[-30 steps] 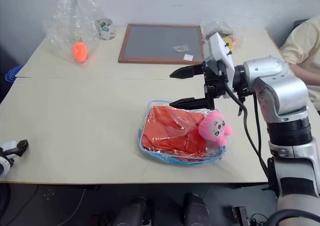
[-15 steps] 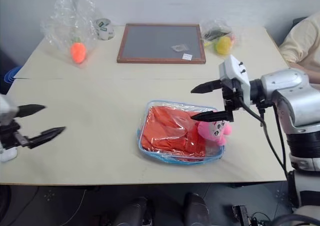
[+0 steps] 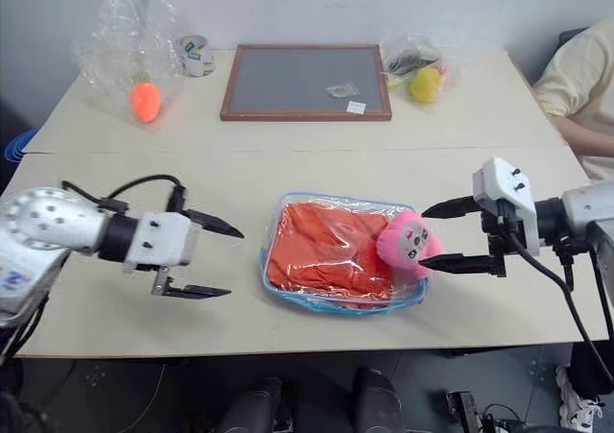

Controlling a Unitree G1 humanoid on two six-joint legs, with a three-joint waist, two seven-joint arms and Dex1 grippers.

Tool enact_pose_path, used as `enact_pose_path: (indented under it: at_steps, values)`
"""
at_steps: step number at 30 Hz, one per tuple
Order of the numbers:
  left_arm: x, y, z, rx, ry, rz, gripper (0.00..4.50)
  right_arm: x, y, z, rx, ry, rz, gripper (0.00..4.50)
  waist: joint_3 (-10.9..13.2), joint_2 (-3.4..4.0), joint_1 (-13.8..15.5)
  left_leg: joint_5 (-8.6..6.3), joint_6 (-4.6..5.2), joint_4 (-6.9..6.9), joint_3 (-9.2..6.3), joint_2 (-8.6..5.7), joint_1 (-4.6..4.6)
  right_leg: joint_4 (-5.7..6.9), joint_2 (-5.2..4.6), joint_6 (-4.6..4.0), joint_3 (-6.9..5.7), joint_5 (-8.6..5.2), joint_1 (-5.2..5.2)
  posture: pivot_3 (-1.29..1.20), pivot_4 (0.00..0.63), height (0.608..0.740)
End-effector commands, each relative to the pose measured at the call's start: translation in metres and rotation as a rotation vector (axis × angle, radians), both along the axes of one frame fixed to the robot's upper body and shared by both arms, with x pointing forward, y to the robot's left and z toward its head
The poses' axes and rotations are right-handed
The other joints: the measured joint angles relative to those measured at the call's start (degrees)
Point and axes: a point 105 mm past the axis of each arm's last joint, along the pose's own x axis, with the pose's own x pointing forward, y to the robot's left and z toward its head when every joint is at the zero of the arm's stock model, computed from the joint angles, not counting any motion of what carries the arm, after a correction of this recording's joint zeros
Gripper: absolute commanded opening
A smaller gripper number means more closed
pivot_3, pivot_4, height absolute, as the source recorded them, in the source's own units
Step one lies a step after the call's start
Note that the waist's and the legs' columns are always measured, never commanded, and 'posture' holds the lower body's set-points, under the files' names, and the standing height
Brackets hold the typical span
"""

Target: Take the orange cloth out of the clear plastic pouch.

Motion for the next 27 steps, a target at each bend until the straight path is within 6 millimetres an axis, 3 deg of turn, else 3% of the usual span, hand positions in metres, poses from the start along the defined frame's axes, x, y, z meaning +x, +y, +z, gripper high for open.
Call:
enact_pose_path:
  at_steps: [1,5,11,14,23,27]
  values:
    - [0.005,-0.015,-0.007,0.045,-0.037,-0.145,4.49,-0.006,0.0,0.016,-0.004,-0.064,-0.005,4.5,0.0,-0.03,0.1,0.0,0.0,0.02,-0.01,0.04,-0.01,-0.01,0.01,0.0,0.0,0.0,0.0,0.0,0.15,0.74]
    - [0.009,-0.047,-0.011,0.008,-0.05,-0.265,4.49,-0.012,-0.001,0.016,-0.002,-0.061,-0.03,4.5,0.0,-0.04,0.7,0.0,0.0,0.06,-0.02,0.04,-0.06,-0.04,0.01,0.0,-0.01,0.0,0.0,0.0,0.15,0.74]
    - [0.014,-0.059,-0.032,0.065,-0.089,-0.351,4.49,-0.019,-0.001,0.014,-0.005,-0.052,-0.045,4.5,0.0,-0.07,1.3,0.0,0.0,0.17,-0.13,0.05,-0.07,0.01,0.05,-0.02,-0.02,0.02,0.02,0.0,0.15,0.74]
    - [0.024,-0.059,-0.044,0.098,-0.136,-0.353,3.89,-0.02,0.0,0.015,-0.003,-0.054,-0.048,4.5,0.0,-0.07,1.3,-0.01,0.01,0.29,-0.39,0.06,-0.07,0.05,0.05,-0.03,-0.03,0.03,0.06,0.0,0.15,0.74]
    - [0.036,-0.059,-0.046,0.04,-0.162,-0.279,1.07,-0.022,0.002,0.019,0.004,-0.058,-0.043,4.5,0.0,-0.07,1.5,-0.03,0.06,0.52,-0.72,0.18,-0.09,0.1,0.0,-0.03,-0.11,0.05,0.21,0.0,0.15,0.74]
    - [0.038,-0.049,-0.047,0.015,-0.156,-0.125,0.02,-0.019,0.004,0.018,0.0,-0.065,-0.021,4.5,0.0,-0.07,1.3,-0.05,0.09,0.58,-0.74,0.24,-0.08,0.16,-0.02,-0.02,-0.11,0.06,0.24,0.0,0.15,0.74]
